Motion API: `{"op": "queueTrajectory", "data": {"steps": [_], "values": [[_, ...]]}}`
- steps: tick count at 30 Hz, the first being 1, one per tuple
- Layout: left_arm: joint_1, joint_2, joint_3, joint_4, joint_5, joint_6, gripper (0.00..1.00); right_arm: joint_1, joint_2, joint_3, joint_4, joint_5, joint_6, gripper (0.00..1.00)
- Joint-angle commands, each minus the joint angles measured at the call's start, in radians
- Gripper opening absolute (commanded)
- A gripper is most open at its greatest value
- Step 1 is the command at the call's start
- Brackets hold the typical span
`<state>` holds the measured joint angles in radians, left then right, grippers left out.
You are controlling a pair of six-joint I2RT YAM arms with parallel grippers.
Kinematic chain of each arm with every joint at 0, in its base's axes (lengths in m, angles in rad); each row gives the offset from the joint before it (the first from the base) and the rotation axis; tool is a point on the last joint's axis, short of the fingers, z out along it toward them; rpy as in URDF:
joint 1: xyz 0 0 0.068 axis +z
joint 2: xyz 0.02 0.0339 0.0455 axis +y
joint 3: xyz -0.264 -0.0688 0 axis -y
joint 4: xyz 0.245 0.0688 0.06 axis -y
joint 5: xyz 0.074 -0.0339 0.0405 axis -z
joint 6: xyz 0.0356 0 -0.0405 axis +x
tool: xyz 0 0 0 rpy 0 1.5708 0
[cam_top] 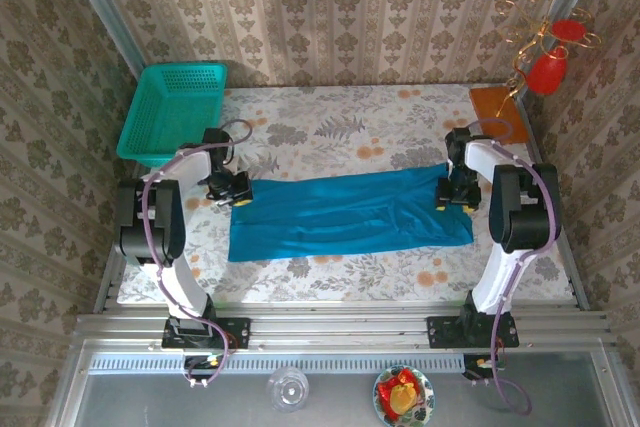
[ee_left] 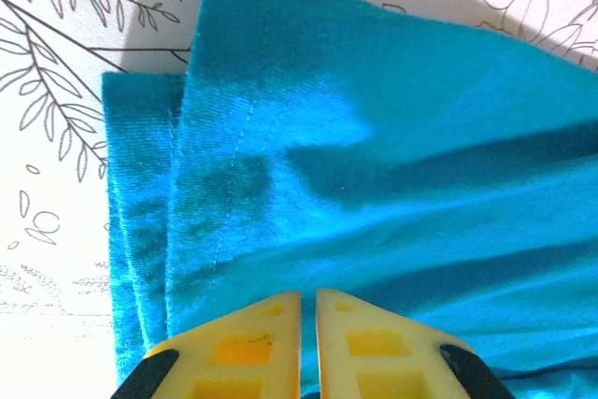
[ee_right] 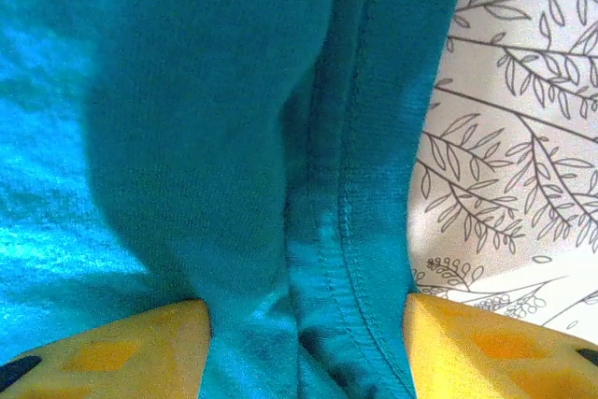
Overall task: Fold the inside-out t-shirt
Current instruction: Fold the T-shirt at the center of the table.
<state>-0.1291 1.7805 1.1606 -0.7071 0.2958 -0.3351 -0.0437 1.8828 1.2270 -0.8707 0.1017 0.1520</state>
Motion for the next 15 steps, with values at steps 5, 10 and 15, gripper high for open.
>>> {"op": "queueTrajectory", "data": {"steps": [5, 10, 15], "values": [[0.004, -0.045, -0.008, -0.029, 0.009, 0.030, 0.13, -0.010, 0.041, 0.046, -0.035, 0.021, -0.029, 0.58], [0.003, -0.047, -0.006, -0.032, 0.010, 0.031, 0.13, -0.010, -0.001, 0.050, -0.040, 0.001, -0.034, 0.58], [0.006, -0.050, -0.006, -0.032, 0.011, 0.038, 0.13, -0.020, -0.004, 0.066, -0.038, -0.006, -0.045, 0.58]]}}
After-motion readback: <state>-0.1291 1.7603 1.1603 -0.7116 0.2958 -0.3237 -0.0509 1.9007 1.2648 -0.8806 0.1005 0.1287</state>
